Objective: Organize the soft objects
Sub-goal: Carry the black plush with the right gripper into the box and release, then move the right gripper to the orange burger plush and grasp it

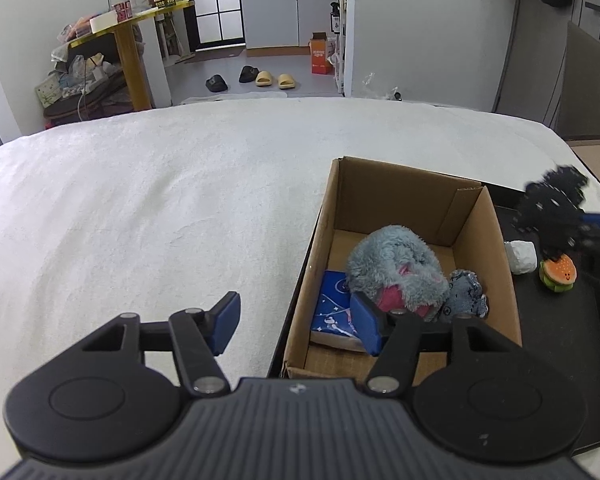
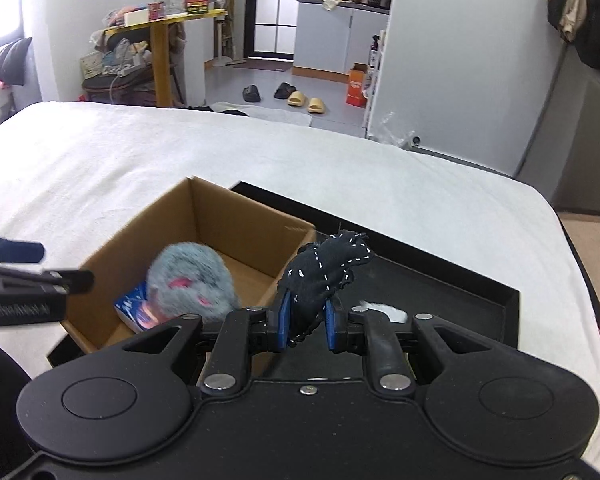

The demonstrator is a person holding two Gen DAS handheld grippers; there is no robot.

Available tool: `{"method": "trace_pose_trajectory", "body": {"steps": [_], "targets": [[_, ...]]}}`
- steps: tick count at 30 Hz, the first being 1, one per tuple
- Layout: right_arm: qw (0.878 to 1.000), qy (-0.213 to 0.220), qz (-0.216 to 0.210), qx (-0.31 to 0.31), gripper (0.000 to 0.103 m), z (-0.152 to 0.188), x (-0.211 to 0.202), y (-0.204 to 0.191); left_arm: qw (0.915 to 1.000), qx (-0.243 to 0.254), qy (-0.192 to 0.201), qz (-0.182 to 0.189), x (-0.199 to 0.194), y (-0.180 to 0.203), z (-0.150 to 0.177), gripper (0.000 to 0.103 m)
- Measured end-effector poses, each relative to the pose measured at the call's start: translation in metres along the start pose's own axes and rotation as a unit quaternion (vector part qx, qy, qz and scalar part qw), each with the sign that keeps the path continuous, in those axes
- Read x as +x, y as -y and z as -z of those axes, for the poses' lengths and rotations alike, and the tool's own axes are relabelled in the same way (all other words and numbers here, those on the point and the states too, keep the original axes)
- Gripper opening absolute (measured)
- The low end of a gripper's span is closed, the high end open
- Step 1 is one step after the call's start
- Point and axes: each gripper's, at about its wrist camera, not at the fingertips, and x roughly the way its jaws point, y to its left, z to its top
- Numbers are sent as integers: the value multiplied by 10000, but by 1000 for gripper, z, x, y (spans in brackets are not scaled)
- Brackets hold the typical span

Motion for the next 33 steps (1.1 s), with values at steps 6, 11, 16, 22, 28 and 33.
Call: {"method": "trace_pose_trajectory", "body": {"steps": [6, 11, 16, 22, 28, 33], "targets": [[9996, -2, -56, -275, 18, -18, 8, -21, 9998, -102, -98, 110, 6, -6, 1, 49], [9982, -87, -80, -589, 18, -26, 16, -38, 9990, -269, -236, 254, 15, -14, 0, 35], [9953, -200, -29, -949, 22, -29, 23, -50, 9979, -395, -280, 425, 19, -20, 2, 8], [9906, -222, 167, -1342, 35, -29, 27, -57, 9974, -434, -201, 546, 18, -21, 3, 8], [9905, -260, 227, -1332, 40, -23, 26, -56, 9973, -430, -210, 560, 16, -22, 3, 8], [9921, -237, 310, -1195, 42, -18, 20, -46, 9980, -377, -215, 458, 15, -20, 2, 8]]}}
